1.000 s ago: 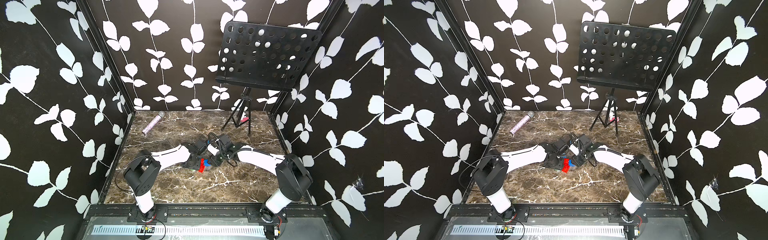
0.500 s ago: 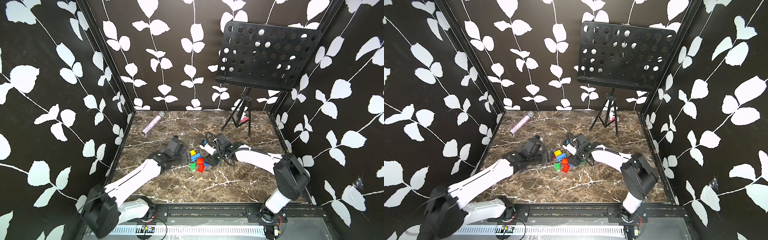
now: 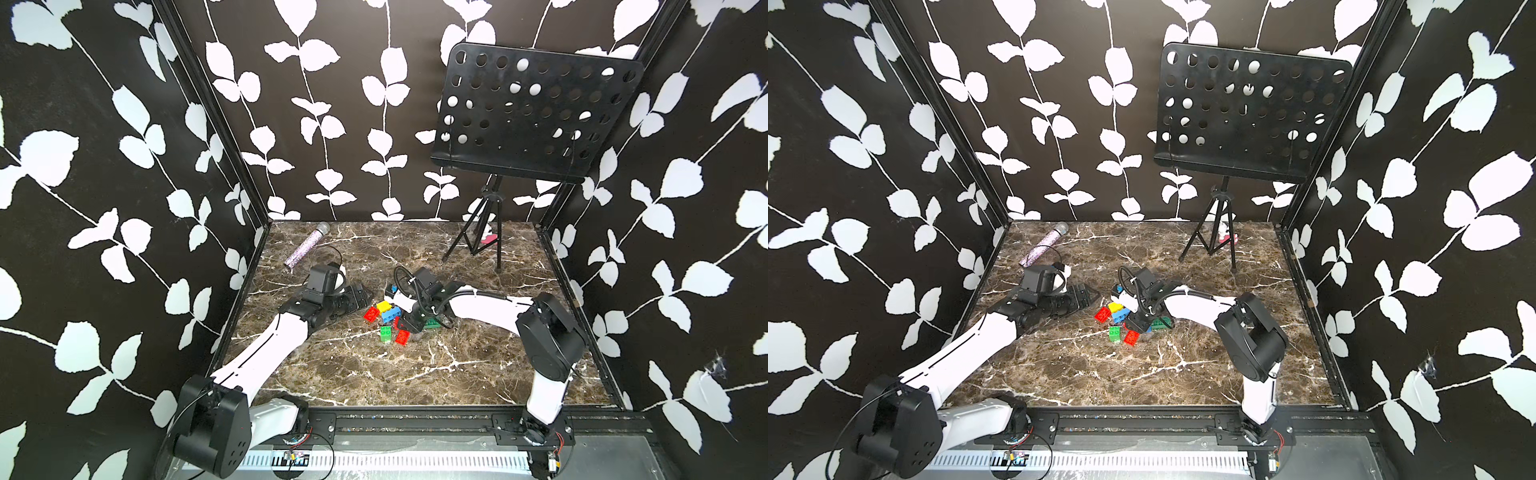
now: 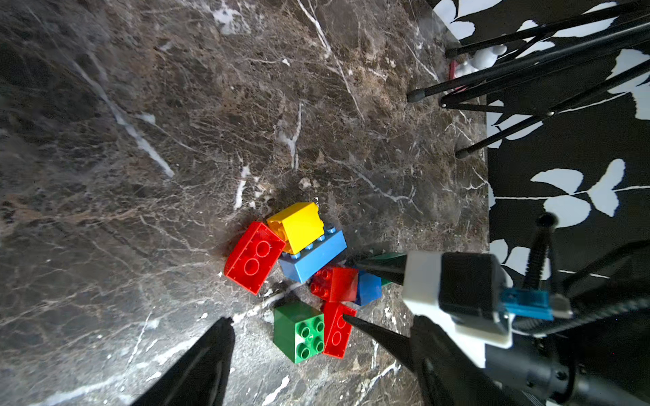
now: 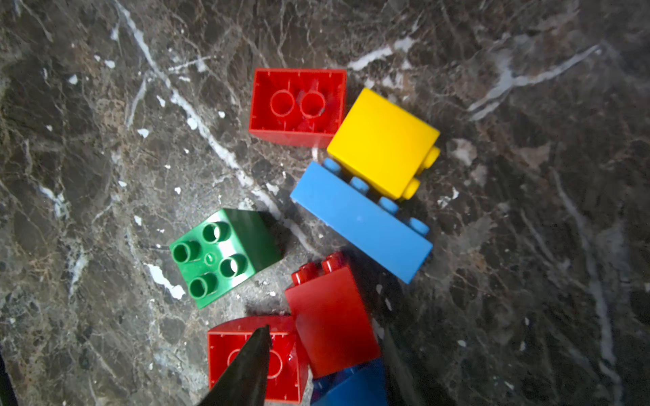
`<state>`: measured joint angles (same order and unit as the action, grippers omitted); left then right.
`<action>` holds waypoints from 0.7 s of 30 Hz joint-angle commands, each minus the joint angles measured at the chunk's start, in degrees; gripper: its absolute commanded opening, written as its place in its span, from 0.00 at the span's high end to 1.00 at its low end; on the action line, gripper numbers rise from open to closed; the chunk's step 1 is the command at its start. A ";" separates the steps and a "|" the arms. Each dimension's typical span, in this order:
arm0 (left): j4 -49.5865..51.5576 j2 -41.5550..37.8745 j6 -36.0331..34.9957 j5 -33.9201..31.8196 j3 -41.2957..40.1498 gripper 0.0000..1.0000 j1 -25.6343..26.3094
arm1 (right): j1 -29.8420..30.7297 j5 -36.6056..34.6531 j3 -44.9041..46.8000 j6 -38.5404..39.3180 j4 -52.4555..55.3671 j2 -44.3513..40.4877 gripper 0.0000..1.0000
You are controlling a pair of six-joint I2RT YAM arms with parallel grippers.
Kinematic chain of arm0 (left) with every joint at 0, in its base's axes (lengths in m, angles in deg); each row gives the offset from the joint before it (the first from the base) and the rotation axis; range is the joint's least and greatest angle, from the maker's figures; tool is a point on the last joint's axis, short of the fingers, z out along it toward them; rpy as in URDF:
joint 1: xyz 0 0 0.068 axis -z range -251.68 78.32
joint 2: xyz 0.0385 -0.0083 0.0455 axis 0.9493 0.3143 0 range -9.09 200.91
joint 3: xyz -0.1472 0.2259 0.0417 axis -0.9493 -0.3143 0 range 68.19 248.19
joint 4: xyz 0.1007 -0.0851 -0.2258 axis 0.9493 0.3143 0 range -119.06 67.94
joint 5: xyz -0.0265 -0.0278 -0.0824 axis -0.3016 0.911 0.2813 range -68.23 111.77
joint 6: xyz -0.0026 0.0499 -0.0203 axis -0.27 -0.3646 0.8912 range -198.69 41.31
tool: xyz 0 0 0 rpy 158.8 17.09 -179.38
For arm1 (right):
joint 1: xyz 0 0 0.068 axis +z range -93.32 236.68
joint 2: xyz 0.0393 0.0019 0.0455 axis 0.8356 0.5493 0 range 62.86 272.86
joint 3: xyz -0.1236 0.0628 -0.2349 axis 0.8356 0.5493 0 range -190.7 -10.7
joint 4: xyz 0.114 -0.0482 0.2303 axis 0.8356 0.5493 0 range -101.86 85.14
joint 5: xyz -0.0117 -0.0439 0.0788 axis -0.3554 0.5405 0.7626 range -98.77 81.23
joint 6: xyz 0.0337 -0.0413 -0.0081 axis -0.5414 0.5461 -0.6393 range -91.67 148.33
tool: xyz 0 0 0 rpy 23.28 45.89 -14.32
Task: Assemble the letter r with lego
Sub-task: Pick up the lego brick from the center of the board.
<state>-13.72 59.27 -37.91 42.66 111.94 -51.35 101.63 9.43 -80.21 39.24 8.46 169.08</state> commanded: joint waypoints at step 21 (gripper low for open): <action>-4.26 3.62 -0.48 7.59 -3.59 0.23 -1.81 | 0.98 -1.50 -0.60 0.60 -1.27 2.89 0.65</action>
<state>-16.89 62.65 -37.89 48.80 109.14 -52.66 102.17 7.18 -80.23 39.24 7.25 171.13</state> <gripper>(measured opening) 0.773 0.358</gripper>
